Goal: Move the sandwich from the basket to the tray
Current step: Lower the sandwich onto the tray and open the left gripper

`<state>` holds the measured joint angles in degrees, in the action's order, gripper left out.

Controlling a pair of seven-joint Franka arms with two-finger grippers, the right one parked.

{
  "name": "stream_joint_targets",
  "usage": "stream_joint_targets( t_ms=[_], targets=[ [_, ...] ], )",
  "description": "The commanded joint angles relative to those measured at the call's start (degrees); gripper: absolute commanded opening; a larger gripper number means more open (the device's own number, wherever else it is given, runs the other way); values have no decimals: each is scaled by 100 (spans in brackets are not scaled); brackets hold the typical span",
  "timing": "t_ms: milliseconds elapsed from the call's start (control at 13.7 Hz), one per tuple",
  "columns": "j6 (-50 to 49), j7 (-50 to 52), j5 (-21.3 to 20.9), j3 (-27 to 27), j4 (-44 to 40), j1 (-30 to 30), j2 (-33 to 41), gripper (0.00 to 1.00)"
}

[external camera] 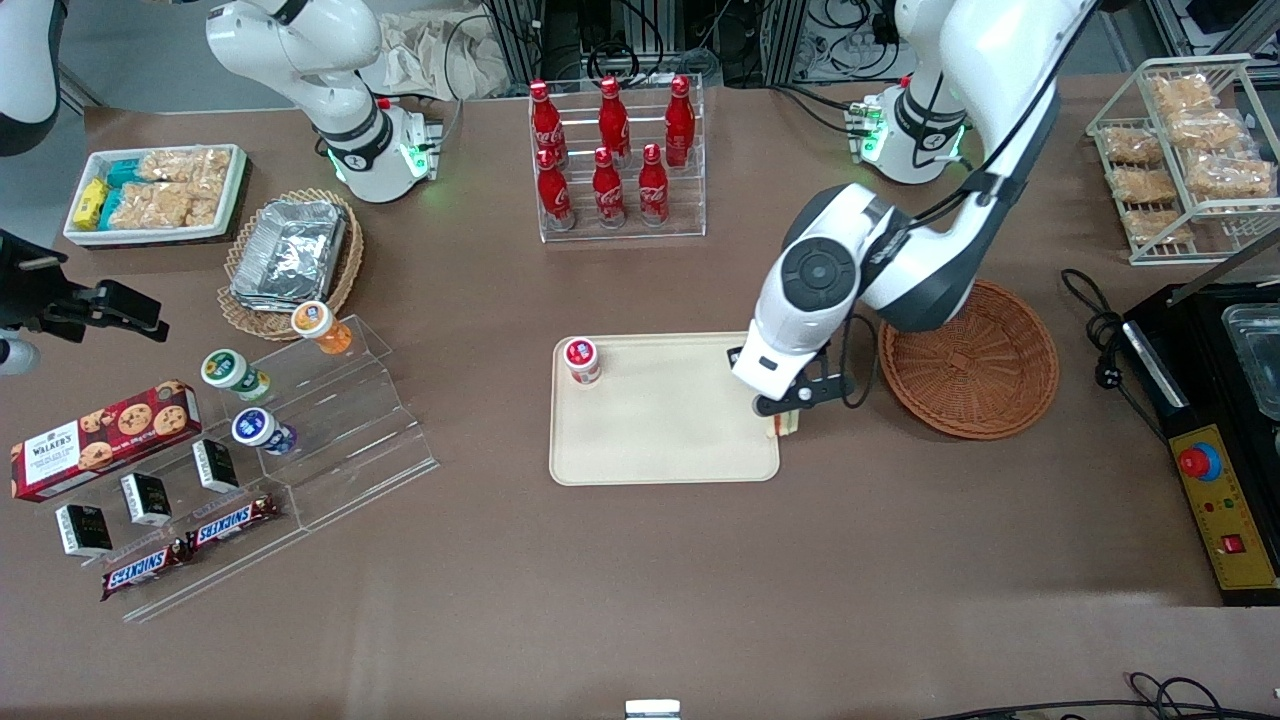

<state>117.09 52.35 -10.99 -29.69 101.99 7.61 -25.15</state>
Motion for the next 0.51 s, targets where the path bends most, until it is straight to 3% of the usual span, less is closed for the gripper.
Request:
stream_joint_targets(
  t_ms=[0, 219, 438],
  targets=[
    [489, -41, -307, 15, 268, 66, -138, 35],
    [622, 30, -720, 15, 260, 127, -472, 35],
    [850, 30, -765, 15, 269, 136, -683, 35]
  ],
)
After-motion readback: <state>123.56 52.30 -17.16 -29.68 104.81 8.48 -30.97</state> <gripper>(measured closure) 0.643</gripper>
